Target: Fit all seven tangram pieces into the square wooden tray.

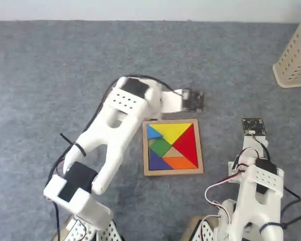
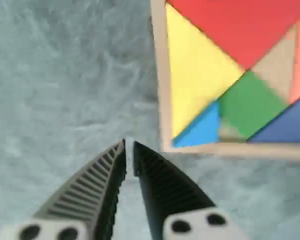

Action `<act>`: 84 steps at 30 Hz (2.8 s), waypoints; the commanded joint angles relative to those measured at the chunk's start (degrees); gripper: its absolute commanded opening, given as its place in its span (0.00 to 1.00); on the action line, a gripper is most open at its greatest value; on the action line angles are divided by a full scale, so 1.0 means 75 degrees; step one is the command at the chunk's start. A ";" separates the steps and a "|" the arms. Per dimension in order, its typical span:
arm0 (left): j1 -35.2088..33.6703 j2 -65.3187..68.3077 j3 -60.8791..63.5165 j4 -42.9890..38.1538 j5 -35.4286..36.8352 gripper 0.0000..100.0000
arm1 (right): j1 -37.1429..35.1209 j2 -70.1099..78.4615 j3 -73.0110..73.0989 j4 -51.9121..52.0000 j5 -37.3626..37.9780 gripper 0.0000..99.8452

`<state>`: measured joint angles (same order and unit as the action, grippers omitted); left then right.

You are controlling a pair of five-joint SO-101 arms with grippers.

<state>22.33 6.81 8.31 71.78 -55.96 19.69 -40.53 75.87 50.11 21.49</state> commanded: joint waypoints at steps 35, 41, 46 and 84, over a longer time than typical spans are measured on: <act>0.0152 -0.0457 0.1260 -0.0551 0.2637 0.01 | -0.0064 -0.0170 -0.0035 -0.0123 0.0117 0.08; 0.0316 -0.0680 0.1588 -0.0527 0.2637 0.01 | -0.0064 -0.0170 -0.0035 -0.0123 0.0117 0.08; 0.0715 -0.0023 0.1565 -0.0703 0.2637 0.01 | -0.0064 -0.0170 -0.0035 -0.0123 0.0117 0.08; 0.0387 0.0141 0.1530 -0.1020 0.3669 0.01 | -0.0064 -0.0170 -0.0035 -0.0123 0.0117 0.08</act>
<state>24.70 11.38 19.82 64.04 -29.14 19.69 -40.53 75.87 50.11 21.49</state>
